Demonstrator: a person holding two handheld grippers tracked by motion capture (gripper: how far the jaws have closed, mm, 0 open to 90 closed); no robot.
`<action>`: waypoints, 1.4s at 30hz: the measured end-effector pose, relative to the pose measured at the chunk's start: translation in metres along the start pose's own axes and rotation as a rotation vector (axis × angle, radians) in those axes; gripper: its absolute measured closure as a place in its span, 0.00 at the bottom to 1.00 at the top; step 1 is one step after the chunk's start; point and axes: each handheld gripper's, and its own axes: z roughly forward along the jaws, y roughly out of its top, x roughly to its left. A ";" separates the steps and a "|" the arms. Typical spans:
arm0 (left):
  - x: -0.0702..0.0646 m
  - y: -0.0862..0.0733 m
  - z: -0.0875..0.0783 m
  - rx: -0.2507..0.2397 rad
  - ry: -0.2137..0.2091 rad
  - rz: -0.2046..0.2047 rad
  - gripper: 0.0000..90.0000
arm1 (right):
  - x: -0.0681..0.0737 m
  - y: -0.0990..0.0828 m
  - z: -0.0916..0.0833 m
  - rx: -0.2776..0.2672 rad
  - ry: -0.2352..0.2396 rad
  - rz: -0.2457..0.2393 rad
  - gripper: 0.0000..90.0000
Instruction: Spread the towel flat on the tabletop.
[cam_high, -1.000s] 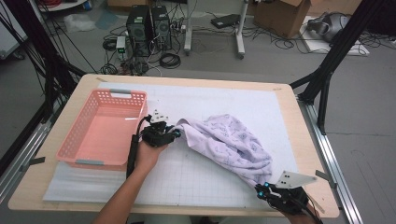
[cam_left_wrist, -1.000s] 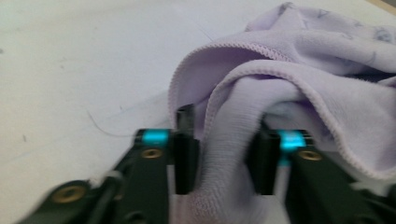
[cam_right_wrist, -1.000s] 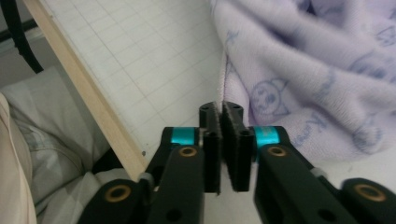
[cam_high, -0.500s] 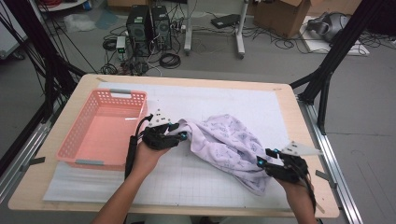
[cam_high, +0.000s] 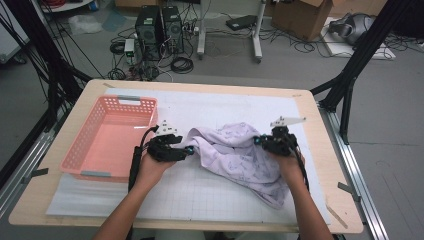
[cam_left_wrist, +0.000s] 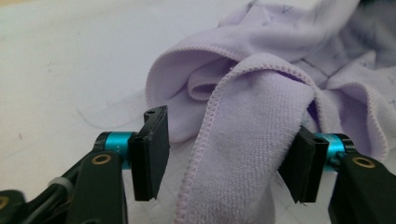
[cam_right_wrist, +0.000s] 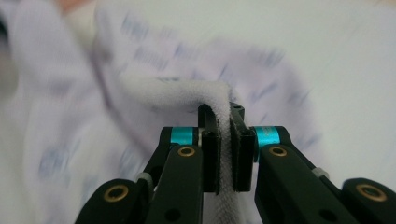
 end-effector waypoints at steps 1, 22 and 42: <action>0.002 -0.002 0.000 0.010 0.008 -0.009 0.43 | -0.005 0.008 0.000 -0.031 -0.003 0.029 0.95; -0.022 -0.006 -0.010 -0.025 -0.205 0.126 0.49 | -0.044 0.048 0.000 -0.112 -0.345 0.119 0.69; -0.070 0.010 0.074 0.182 -0.230 0.236 0.51 | -0.012 -0.050 -0.079 -0.083 -0.210 0.059 0.56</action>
